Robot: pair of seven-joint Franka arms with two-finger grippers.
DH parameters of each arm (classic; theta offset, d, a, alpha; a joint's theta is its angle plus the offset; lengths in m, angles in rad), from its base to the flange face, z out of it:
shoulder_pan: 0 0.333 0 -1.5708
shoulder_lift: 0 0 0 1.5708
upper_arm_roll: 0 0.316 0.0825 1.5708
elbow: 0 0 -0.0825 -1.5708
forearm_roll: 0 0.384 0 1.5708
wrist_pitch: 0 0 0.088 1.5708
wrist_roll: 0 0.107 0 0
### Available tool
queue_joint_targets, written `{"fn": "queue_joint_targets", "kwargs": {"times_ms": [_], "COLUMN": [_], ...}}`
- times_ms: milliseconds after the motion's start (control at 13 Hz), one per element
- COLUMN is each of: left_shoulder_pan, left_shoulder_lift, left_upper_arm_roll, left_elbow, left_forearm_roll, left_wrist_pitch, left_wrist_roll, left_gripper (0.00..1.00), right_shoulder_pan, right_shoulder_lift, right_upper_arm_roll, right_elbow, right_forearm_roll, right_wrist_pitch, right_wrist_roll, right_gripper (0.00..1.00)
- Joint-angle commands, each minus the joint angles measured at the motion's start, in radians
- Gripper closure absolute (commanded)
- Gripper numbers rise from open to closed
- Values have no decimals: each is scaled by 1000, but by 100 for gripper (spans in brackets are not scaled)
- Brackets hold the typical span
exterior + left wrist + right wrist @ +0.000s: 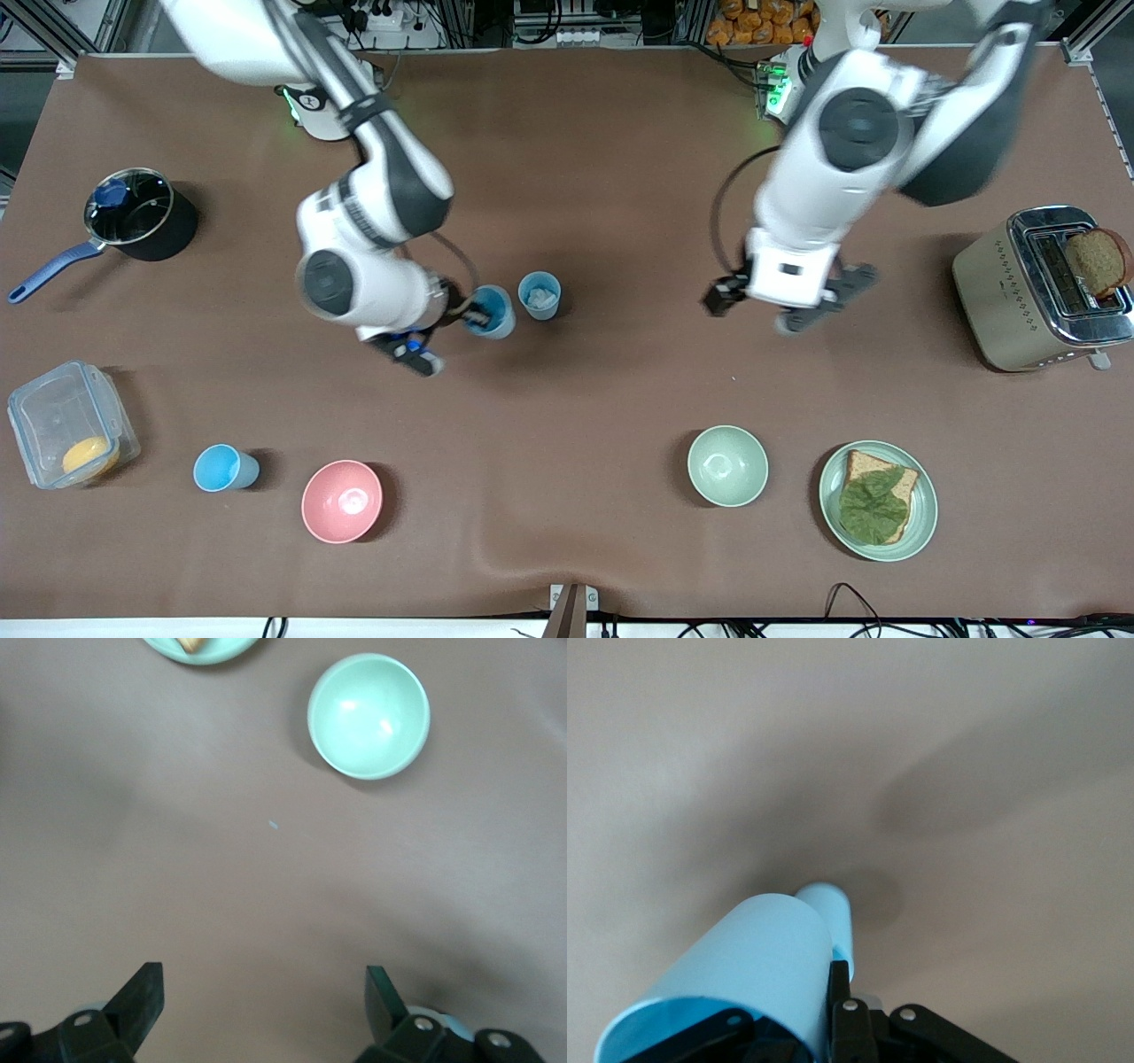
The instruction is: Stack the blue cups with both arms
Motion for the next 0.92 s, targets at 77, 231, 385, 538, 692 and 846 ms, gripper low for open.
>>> {"fn": "queue_joint_targets", "kwargs": {"times_ms": [77, 231, 385, 538, 692, 846], "left_shoulder_pan": [137, 197, 228, 280, 235, 114], "left_shoulder_lift": [-105, -134, -156, -171, -191, -191], "left_upper_arm_roll": [-12, -14, -9, -12, 41, 208], "left_elbow": [-33, -29, -24, -21, -21, -16], "left_forearm_roll": [17, 7, 4, -1, -18, -24], "left_wrist_pitch": [-85, -148, -173, -173, -173, -173], "left_wrist_roll": [292, 410, 482, 579, 627, 696], "left_gripper": [0, 0, 0, 0, 0, 0], "right_shoulder_pan": [61, 69, 92, 119, 131, 138], "right_shoulder_lift": [-6, 14, 26, 45, 63, 63], "right_upper_arm_roll": [-13, -14, -13, -14, -16, -14], "right_elbow": [-28, -26, -26, -28, -26, -26], "right_forearm_roll": [-13, -42, -42, -42, -43, -54], "right_wrist_pitch": [-9, 8, 27, 45, 54, 56], "right_wrist_roll": [111, 145, 171, 188, 202, 222], "right_gripper": [100, 100, 100, 100, 100, 100]}}
